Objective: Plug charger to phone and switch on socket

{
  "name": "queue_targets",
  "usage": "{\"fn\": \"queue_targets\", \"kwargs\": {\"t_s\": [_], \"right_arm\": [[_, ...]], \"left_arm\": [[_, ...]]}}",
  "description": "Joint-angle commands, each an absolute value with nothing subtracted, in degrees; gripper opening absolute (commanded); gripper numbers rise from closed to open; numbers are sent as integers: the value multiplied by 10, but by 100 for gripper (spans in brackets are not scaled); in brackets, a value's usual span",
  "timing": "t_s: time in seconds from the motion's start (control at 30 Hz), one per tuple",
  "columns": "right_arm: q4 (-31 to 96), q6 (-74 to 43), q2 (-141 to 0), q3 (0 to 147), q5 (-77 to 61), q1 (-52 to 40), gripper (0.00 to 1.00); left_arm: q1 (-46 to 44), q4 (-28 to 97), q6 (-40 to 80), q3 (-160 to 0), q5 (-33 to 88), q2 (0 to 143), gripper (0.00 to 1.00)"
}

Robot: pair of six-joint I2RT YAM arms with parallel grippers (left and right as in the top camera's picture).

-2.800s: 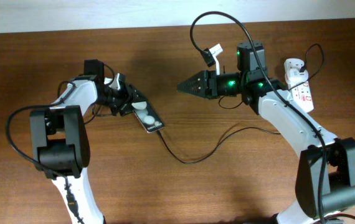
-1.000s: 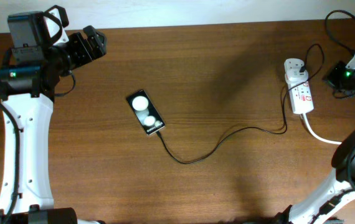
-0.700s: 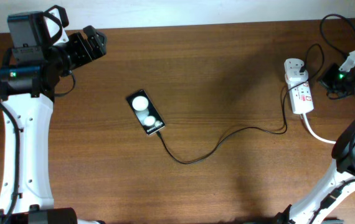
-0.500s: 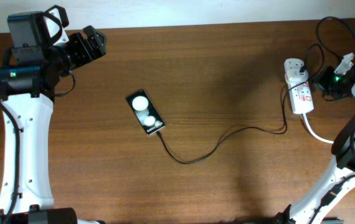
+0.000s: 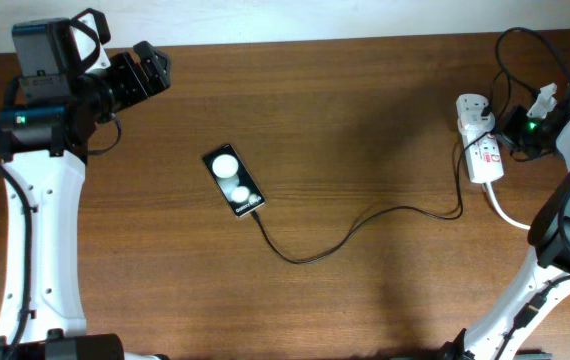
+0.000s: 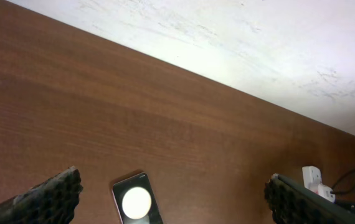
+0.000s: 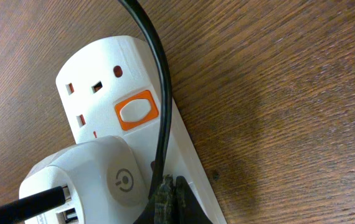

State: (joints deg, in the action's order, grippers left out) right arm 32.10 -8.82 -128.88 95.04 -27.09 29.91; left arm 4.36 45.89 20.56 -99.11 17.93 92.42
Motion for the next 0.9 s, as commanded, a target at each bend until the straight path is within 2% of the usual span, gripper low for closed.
{"fn": "queue_targets", "kwargs": {"t_s": [0.0, 0.8, 0.87], "right_arm": [[341, -84, -1309, 951, -281, 269, 4], [450, -140, -1351, 950, -276, 225, 4], [453, -161, -1350, 954, -237, 233, 4]], "left_arm": [[46, 458, 196, -987, 175, 926, 99], [46, 458, 197, -987, 175, 926, 99], [46, 458, 197, -987, 175, 926, 99]]}}
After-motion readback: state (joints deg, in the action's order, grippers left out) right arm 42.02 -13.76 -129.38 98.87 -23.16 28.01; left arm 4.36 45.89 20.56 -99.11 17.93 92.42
